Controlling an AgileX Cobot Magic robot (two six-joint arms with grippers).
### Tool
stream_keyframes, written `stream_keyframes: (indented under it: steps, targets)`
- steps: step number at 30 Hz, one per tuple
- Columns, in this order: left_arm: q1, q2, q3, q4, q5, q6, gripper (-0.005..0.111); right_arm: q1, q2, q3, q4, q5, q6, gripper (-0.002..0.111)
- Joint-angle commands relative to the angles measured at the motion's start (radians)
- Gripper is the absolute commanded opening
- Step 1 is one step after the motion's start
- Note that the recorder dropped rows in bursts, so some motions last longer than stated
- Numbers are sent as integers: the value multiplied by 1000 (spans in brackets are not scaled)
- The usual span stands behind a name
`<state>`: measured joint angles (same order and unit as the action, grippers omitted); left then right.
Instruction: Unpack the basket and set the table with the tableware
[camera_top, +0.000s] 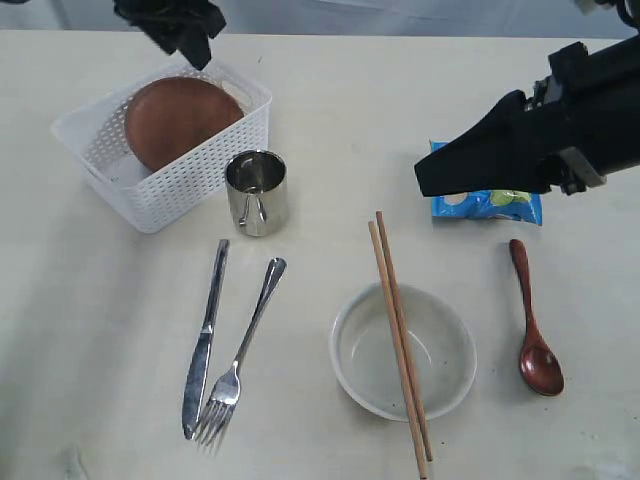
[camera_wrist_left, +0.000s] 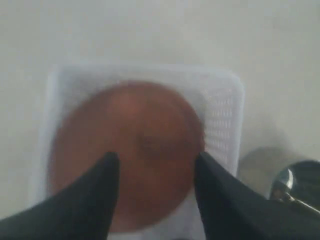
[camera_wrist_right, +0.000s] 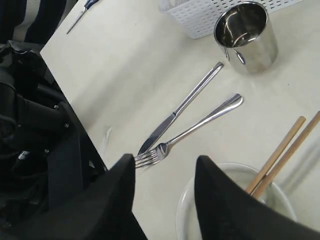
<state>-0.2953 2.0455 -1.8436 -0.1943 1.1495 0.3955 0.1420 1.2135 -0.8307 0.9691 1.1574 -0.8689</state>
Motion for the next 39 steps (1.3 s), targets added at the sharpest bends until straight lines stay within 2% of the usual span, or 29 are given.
stream_keyframes:
  steps: [1,3,8,9,10,11,13,16,18,22,28,39]
  targets:
    - [37,-34,154,-24,72,-215,43,2,-7,-5,4,-5,-9,38]
    - [45,-72,254,-30,21,-224,43,2,-7,-5,2,-5,5,38]
    - [53,-260,507,-107,-310,-255,43,2,-7,-5,-10,3,9,38]
    - [53,-343,610,-186,-435,-269,43,2,-7,-5,-10,-1,9,38]
    - [53,-379,651,-216,-492,-291,43,2,-7,-5,-10,-1,9,38]
    - [53,-436,751,-247,-590,-353,43,2,-7,-5,-10,-4,13,38]
    - [53,-466,854,-247,-689,-420,43,2,-7,-5,-10,-5,17,38]
    - [53,-447,906,-247,-813,-502,44,2,-7,-5,-10,-7,31,38]
    - [53,-421,894,-239,-865,-502,49,2,-7,-5,-10,-7,31,38]
    - [74,-378,826,-108,-802,-535,54,2,-7,-5,-10,2,31,38]
    - [117,-292,739,-61,-642,-523,54,2,-7,-5,-15,2,33,38]
    - [117,-206,718,-69,-636,-523,54,2,-7,-5,-22,0,33,38]
